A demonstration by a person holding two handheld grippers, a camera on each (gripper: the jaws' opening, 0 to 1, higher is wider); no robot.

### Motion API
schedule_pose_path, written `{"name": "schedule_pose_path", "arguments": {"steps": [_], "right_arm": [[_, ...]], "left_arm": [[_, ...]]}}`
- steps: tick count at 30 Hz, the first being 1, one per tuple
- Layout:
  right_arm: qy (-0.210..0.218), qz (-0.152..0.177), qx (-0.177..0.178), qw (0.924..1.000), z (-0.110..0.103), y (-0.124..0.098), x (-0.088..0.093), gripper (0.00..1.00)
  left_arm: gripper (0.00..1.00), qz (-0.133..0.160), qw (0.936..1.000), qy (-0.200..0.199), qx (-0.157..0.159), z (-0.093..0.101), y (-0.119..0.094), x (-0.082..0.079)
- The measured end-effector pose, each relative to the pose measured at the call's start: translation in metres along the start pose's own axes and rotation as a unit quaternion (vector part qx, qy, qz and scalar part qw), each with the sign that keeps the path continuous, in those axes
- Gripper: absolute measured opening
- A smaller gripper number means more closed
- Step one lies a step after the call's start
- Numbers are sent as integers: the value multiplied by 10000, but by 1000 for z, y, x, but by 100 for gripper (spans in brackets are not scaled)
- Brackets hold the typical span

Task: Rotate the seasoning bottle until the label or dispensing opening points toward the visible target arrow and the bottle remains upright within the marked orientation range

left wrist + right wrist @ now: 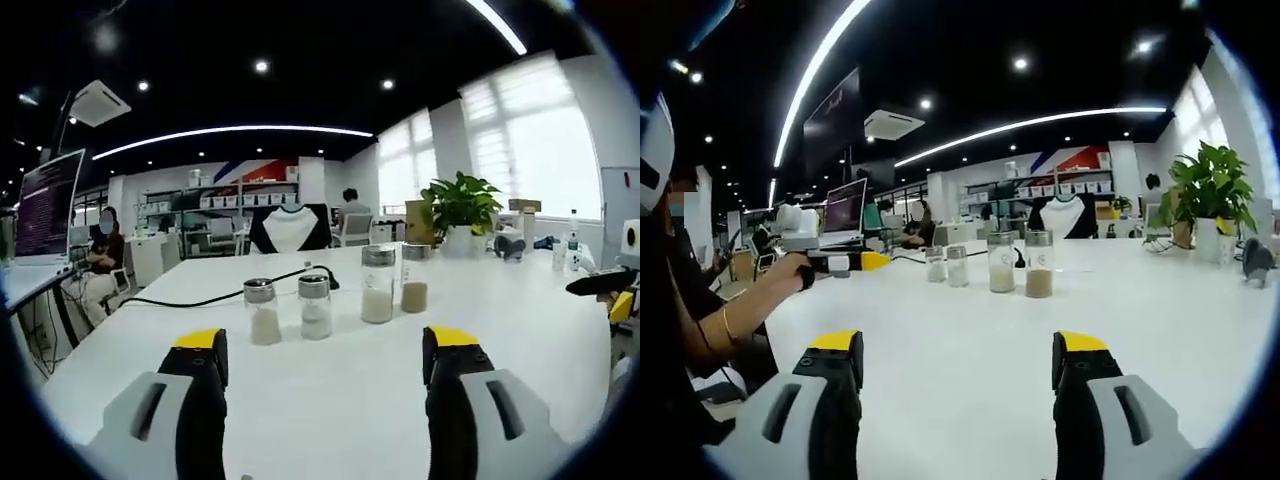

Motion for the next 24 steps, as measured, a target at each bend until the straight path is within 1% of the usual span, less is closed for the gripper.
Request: {"name": "schedule_pose_path", "arguments": {"steps": [2,5,7,12,15,16,17,19,20,24], "right_arm": [[32,-20,23,10000,1,0,2,78],[99,-10,17,9999,0,0,3,78],[95,-23,30,9999,-1,0,4,78],[114,33,59,9999,0,0,2,78],[102,29,95,9999,1,0,2,78],[105,25,100,9999,1,0,2,78],[105,18,108,9999,1,-1,2,78],[96,16,112,9999,1,-1,2,78],[95,13,110,9999,1,-2,1,78],[59,9,115,9999,2,-2,0,78]], "left_arm": [[82,7,10000,-29,-16,-4,4,1],[82,-111,9999,67,-34,-8,9,6],[81,-176,9998,60,-33,-10,13,9],[81,-254,9997,30,15,-11,22,16],[80,-341,9994,-4,10,-10,27,25],[80,-440,9990,-39,30,-9,29,30],[80,-479,9988,-87,29,-9,30,33],[78,-488,9985,-253,78,-9,32,38],[77,-478,9983,-313,67,-10,32,40],[77,-539,9983,-223,-48,-17,35,43]]}}
Point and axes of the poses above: the point that each gripper's makers call its tool centre point, and the gripper's own axes: y roughly forward along the fingers, z roughly to its right, x roughly out of its underside, the point moved 7 cm from there along -y, roughly backward along the fingers, and after that the axes turned 10 degrees about z, right-handed, at the moved point
